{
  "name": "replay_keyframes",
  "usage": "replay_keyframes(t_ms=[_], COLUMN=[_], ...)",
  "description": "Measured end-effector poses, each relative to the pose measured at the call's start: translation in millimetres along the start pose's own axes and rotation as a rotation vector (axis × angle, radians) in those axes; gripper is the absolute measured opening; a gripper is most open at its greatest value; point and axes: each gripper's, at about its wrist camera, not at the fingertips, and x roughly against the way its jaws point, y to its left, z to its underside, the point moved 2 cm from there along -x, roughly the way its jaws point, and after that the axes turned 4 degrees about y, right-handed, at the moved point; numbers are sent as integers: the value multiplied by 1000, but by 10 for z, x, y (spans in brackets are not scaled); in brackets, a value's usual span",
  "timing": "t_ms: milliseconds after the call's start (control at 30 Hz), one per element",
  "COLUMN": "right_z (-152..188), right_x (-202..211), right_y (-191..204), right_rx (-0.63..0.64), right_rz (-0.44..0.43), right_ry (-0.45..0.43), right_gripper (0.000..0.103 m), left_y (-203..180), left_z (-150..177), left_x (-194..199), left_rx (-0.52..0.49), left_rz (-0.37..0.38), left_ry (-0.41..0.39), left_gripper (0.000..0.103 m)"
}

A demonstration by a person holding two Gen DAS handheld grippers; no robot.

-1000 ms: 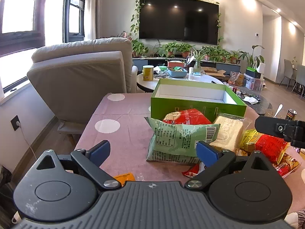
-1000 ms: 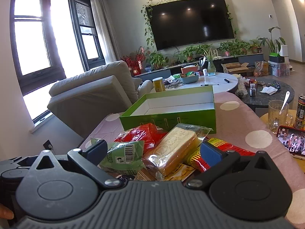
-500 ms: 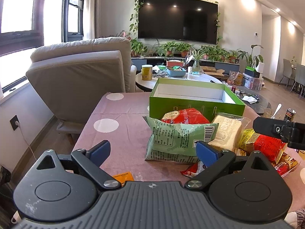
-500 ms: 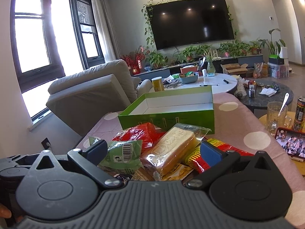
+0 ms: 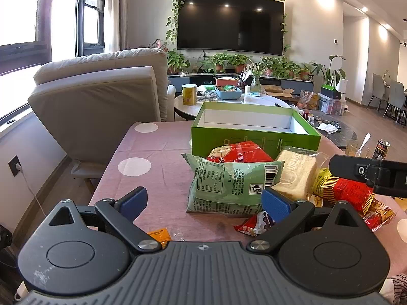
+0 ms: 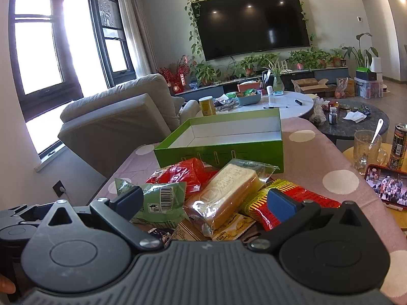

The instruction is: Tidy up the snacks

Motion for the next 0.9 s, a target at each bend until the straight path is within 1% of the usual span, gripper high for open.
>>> replay_keyframes(t_ms=[367, 400, 533, 633, 767, 800, 833, 900], right_z=[-8, -12, -24, -43, -71, -75, -77, -85], right_x=[-8, -10, -20, -21, -67, -93, -130, -230], right_y=[-3, -5, 24, 78, 177, 200, 219, 236], right_rx=[-5, -6, 6, 32, 83, 97, 110, 120], right_rz=[3, 6, 12, -21, -86, -107, -128, -165], right_ry=[8, 9, 7, 13, 10, 11, 16, 39], right_gripper=[67, 67, 67, 66, 66, 66, 66, 66], left_y=[7, 14, 51, 73, 126, 141, 151, 180], left_z=[-1, 0, 11, 11, -37, -49, -53, -52], left_x=[-31, -40, -83, -123, -268, -321, -371, -475], left_rx=[-8, -9, -6, -13, -28, -37, -42, -43], left_rz=[2, 2, 12, 34, 97, 112, 121, 119], left_ry=[7, 9, 25, 33, 41, 42, 43, 50], left_gripper=[96, 95, 87, 85, 83, 82, 77, 71])
